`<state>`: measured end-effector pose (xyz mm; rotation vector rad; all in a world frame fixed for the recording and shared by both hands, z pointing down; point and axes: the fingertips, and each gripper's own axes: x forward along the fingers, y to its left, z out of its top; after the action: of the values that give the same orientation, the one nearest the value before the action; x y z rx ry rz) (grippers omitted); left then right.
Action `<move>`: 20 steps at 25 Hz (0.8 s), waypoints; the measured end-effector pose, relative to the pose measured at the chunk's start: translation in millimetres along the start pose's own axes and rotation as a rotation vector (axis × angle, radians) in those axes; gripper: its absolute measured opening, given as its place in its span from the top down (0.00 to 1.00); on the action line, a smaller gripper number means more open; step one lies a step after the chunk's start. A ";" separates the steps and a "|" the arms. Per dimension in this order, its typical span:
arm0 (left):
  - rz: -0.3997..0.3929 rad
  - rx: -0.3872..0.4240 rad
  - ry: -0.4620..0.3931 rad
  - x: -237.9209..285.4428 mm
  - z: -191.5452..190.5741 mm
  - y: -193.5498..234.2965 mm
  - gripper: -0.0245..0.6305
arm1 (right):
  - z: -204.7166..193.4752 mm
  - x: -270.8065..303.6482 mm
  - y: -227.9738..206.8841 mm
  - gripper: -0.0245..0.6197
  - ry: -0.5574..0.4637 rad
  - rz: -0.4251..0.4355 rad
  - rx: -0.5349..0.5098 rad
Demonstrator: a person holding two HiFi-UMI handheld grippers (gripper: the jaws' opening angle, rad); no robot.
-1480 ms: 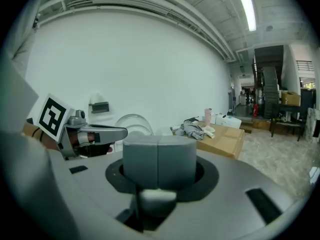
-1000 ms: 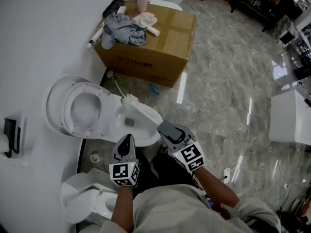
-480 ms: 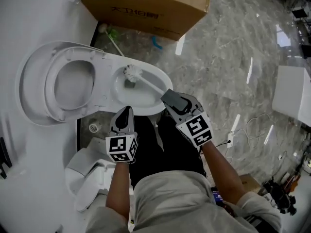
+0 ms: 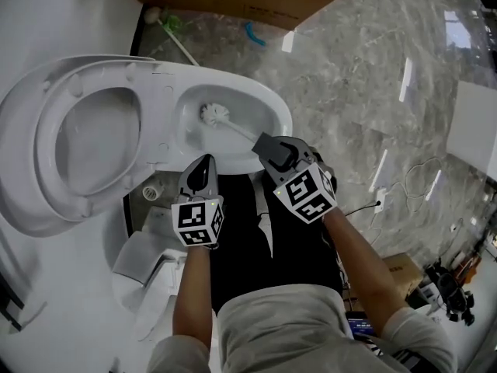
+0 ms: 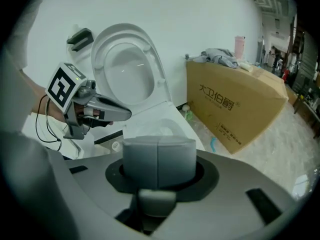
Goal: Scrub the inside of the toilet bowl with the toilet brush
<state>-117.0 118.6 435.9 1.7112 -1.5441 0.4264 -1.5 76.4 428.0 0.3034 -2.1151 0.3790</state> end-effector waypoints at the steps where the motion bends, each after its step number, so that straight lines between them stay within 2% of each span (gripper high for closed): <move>1: 0.001 0.002 0.012 5.5 -5.8 5.7 0.95 | -4.2 11.4 1.5 0.74 0.011 0.010 0.007; 12: -0.002 -0.020 0.120 40.5 -66.6 53.4 0.95 | -29.3 116.4 16.0 0.74 0.076 0.062 0.020; 20: -0.015 -0.029 0.152 51.6 -78.2 75.7 0.95 | -34.0 172.2 23.5 0.74 0.131 0.097 0.017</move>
<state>-158.8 142.9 546.2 1.6283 -1.4214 0.5116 -75.7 99.2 587.2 0.1813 -2.0031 0.4615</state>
